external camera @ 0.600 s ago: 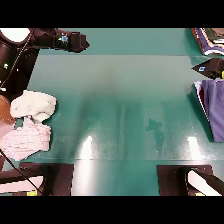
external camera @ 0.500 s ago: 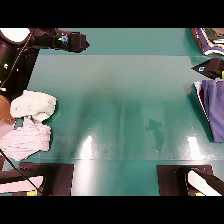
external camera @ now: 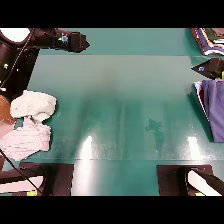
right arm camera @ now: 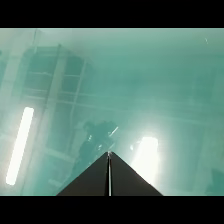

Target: Fold the shirts.

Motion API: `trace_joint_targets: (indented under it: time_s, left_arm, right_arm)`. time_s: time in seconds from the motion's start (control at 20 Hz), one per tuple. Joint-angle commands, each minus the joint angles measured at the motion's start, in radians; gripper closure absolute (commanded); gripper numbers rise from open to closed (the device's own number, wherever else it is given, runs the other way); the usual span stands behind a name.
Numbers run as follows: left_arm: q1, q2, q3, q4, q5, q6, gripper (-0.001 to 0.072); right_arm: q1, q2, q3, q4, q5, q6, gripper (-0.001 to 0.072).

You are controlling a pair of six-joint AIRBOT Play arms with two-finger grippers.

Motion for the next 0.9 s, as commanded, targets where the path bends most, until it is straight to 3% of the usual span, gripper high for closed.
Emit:
trace_joint_targets:
  time_s: [0.0, 0.3, 0.4, 0.6, 0.85]
  left_arm:
    - [-0.001, -0.001, 0.0, 0.0, 0.0, 0.0, 0.0682]
    - [0.004, 0.002, 0.003, 0.005, 0.121, 0.0, 0.0682]
    - [0.049, 0.025, 0.002, 0.023, 0.039, 0.001, 0.0683]
    - [0.237, 0.098, -0.025, 0.204, -0.195, -0.024, 0.0683]
    - [0.522, 0.196, -0.235, 0.29, -0.344, -0.034, 0.0682]
  right_arm:
    - [0.001, 0.001, 0.0, 0.0, 0.005, 0.0, 0.0688]
    - [0.001, 0.001, 0.0, 0.0, 0.015, 0.0, 0.0688]
    - [0.001, 0.0, 0.0, 0.0, 0.015, 0.0, 0.0688]
    - [0.001, 0.0, 0.0, 0.001, 0.016, 0.0, 0.0689]
    - [0.001, 0.0, -0.003, -0.002, 0.015, 0.0, 0.0689]
